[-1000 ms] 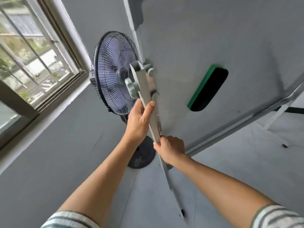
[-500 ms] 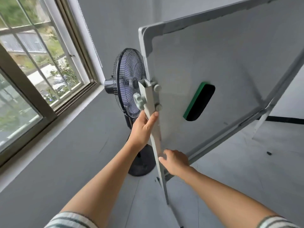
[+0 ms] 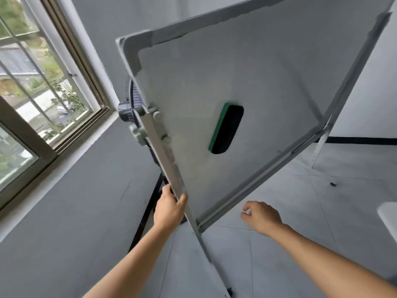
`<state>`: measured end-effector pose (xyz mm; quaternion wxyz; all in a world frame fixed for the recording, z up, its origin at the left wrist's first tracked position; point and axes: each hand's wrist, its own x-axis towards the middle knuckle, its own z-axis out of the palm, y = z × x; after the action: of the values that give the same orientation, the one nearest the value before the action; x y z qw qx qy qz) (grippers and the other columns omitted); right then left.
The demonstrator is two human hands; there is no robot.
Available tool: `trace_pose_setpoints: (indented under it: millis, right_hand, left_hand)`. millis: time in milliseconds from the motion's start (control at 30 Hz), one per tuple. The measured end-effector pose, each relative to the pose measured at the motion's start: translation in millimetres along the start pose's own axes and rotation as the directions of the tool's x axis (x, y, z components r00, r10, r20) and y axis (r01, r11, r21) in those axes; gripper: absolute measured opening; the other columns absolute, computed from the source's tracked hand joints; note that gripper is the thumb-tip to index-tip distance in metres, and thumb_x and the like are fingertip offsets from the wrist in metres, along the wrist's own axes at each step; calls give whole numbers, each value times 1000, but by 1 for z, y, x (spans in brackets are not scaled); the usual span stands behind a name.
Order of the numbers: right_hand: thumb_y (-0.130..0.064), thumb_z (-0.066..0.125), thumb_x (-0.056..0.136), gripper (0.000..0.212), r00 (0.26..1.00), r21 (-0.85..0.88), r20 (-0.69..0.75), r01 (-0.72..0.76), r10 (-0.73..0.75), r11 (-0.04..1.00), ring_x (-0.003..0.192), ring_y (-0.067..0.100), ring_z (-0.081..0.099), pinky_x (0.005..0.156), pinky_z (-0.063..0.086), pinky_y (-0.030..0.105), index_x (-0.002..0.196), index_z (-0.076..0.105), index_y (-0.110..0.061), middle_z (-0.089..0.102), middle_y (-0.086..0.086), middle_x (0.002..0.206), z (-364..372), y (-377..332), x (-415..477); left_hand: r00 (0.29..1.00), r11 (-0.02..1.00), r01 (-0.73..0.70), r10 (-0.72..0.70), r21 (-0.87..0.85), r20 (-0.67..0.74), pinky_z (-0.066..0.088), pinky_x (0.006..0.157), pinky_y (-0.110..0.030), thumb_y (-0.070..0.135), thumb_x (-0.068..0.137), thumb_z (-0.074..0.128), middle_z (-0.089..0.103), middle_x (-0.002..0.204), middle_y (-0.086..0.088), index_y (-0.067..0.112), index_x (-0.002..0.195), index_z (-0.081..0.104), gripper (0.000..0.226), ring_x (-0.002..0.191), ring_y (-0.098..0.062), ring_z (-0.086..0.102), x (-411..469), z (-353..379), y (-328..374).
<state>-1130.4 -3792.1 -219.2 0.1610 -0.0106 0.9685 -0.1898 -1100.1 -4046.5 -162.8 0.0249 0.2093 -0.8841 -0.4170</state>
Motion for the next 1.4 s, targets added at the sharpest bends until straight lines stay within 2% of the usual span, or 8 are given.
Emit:
trace_pose_setpoints:
  millis: [200,300,433,767,1000,1133,1300,1400]
  right_hand:
    - [-44,52,85,33,997,22,12,-76,76,997,106,26,63,83,48,31,112,63,-29,70,-1,116,-34,117,2]
    - [-44,53,86,33,994,14,14,-113,113,994,105,26,64,79,46,29,113,63,-27,70,-1,115,-52,178,4]
    - [-44,54,87,32,982,42,15,-187,187,981,104,25,64,78,45,29,112,64,-28,71,-2,112,-73,244,2]
    - [-44,55,88,31,930,175,-7,-359,366,917,100,20,66,84,51,30,112,64,-28,73,-6,104,-119,357,62]
    - [-44,55,90,33,839,266,-35,-516,543,814,99,20,65,85,51,30,115,63,-25,70,-1,111,-181,422,152]
    - [-45,55,90,34,815,296,-50,-540,577,788,98,19,64,82,49,29,116,62,-25,70,-1,110,-217,445,206]
    - [-45,55,90,33,804,346,-49,-543,592,765,92,16,65,78,50,29,116,63,-26,72,-4,106,-252,486,274]
    - [-44,55,90,32,812,363,-56,-526,581,769,94,16,65,76,47,27,116,63,-27,72,-5,106,-278,529,321]
  left_hand:
    - [927,974,213,-226,75,299,49,63,-32,23,86,60,66,77,-6,17,83,63,7,73,-27,64,-42,97,-13]
    - [888,969,242,-243,52,391,43,51,-24,17,87,61,64,69,-8,10,81,64,10,58,-21,58,-54,149,6]
    - [851,966,259,-237,19,468,39,46,-22,14,88,60,63,69,-9,8,82,64,10,55,-19,55,-59,207,52]
    - [770,987,147,-159,70,618,40,52,-28,17,86,60,65,70,-6,15,78,66,11,57,-17,56,28,335,164]
    - [691,1000,-3,-12,19,723,43,52,-20,20,90,60,67,75,-5,17,85,64,7,60,-13,58,124,427,286]
    - [650,995,-96,71,-11,757,41,52,-18,20,90,60,65,77,-2,17,91,62,4,63,-12,59,164,469,363]
    - [602,986,-165,117,-21,790,44,56,-21,21,90,59,65,79,-3,24,84,58,7,64,-12,60,196,526,430]
    - [616,980,-198,126,-2,777,45,56,-24,23,88,60,66,80,-4,25,85,59,4,67,-15,60,221,573,469]
